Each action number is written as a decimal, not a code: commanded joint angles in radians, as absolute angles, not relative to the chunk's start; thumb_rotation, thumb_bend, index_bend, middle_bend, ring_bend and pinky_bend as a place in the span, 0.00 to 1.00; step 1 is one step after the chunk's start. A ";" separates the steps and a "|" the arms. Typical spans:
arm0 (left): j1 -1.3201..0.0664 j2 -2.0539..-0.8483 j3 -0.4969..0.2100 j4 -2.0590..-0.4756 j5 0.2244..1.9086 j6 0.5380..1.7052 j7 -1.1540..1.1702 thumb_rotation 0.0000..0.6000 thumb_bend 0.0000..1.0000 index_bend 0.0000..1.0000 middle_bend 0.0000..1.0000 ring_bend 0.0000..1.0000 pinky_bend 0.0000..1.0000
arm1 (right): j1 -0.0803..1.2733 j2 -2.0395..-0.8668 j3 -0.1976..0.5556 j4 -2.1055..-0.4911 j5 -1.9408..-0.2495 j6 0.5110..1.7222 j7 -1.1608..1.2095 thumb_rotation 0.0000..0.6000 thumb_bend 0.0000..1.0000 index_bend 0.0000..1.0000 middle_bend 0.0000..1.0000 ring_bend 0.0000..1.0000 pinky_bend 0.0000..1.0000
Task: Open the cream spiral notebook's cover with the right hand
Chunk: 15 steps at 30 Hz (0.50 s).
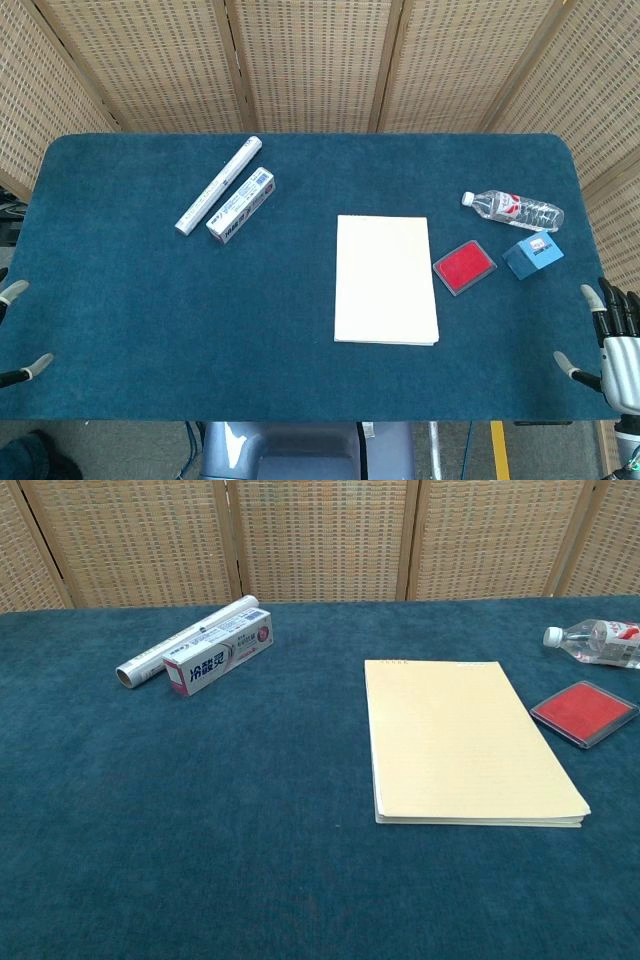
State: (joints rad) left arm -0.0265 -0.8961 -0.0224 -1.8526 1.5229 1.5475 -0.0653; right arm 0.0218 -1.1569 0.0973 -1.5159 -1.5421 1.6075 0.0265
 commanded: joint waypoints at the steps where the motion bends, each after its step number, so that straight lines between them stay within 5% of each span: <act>1: -0.035 -0.883 -0.029 -1.857 1.502 1.527 -0.085 1.00 0.00 0.00 0.00 0.00 0.00 | 0.024 -1.159 0.094 -1.515 -1.547 1.605 0.022 1.00 0.00 0.00 0.00 0.00 0.00; 8: -0.040 -0.866 -0.028 -1.859 1.494 1.509 -0.110 1.00 0.00 0.00 0.00 0.00 0.00 | 0.034 -1.170 0.080 -1.502 -1.583 1.603 0.029 1.00 0.00 0.01 0.00 0.00 0.00; 15: -0.045 -0.863 -0.029 -1.860 1.492 1.499 -0.112 1.00 0.00 0.00 0.00 0.00 0.00 | 0.118 -1.218 0.025 -1.416 -1.725 1.522 0.091 1.00 0.00 0.13 0.00 0.00 0.00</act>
